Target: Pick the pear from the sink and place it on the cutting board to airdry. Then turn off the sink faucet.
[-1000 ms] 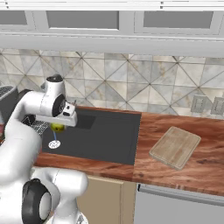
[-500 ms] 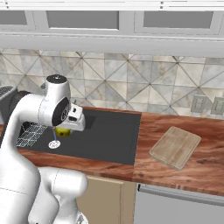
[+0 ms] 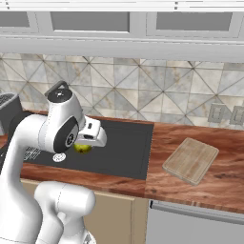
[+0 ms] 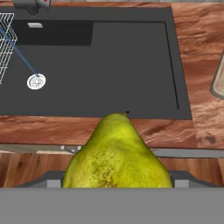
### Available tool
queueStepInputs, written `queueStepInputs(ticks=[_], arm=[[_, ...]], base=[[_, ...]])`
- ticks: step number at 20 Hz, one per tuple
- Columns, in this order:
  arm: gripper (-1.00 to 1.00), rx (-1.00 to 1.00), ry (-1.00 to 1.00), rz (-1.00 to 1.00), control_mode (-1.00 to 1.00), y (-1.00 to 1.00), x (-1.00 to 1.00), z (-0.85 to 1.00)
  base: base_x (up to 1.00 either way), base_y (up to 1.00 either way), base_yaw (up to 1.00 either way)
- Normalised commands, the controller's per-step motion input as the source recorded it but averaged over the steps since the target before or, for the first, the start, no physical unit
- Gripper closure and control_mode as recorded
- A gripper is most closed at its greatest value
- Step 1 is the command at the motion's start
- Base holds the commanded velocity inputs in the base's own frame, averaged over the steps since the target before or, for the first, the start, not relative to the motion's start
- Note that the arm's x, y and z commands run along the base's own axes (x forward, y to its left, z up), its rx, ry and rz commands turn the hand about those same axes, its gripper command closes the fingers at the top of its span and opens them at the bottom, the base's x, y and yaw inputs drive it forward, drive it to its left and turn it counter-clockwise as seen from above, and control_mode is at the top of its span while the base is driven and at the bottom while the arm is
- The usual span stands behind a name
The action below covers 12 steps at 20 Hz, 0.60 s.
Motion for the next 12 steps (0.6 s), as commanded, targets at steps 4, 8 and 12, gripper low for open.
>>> queueStepInputs(ticks=[4,8,12], arm=[[1.00,-0.01,0.00,-0.25,-1.00,-0.69,0.00,0.16],[1.00,0.00,0.00,-0.24,-1.00,-0.65,0.00,0.26],[1.00,0.00,0.00,-0.16,-1.00,-0.38,0.05,0.02]], base=[[0.00,0.00,0.00],[0.00,0.00,0.00],[0.00,0.00,0.00]])
